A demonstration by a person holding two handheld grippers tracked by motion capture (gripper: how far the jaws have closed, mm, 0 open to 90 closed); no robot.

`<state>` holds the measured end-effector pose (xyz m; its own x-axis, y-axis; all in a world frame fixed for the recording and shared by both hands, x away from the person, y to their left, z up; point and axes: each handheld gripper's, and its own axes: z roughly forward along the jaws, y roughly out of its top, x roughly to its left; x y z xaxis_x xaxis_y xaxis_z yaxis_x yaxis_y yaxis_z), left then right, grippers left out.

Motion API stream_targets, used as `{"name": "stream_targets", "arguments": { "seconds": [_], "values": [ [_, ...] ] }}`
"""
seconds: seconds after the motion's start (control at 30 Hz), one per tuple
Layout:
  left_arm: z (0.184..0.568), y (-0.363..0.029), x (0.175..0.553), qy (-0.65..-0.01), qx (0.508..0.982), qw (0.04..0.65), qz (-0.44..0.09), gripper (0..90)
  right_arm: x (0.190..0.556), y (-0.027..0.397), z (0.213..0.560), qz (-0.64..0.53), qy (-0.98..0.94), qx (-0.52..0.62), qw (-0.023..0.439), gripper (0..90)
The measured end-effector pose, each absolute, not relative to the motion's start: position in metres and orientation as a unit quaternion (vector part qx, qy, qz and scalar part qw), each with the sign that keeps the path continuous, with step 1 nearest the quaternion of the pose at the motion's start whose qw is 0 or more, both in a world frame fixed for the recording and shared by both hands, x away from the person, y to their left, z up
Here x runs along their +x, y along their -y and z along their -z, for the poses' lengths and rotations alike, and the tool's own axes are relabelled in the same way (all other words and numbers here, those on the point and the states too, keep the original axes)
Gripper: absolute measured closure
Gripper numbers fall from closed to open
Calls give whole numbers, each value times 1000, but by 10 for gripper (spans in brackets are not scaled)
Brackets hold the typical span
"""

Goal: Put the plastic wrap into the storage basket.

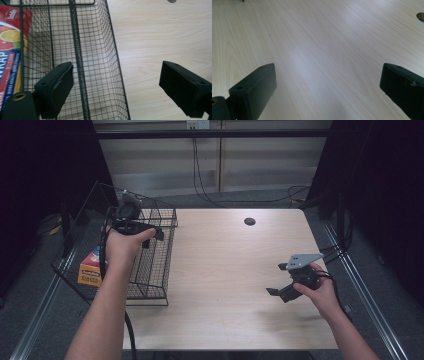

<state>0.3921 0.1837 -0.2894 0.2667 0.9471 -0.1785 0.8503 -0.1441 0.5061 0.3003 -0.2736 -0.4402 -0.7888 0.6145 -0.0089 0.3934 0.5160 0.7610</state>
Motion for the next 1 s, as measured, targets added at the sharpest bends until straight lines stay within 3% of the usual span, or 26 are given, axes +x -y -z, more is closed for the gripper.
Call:
{"name": "stream_targets", "arguments": {
  "seconds": [1.0],
  "values": [
    [317,-139,386,-550,782,288,-56,109,300,272,442,-393,-861,291,140,6]
  ]
}}
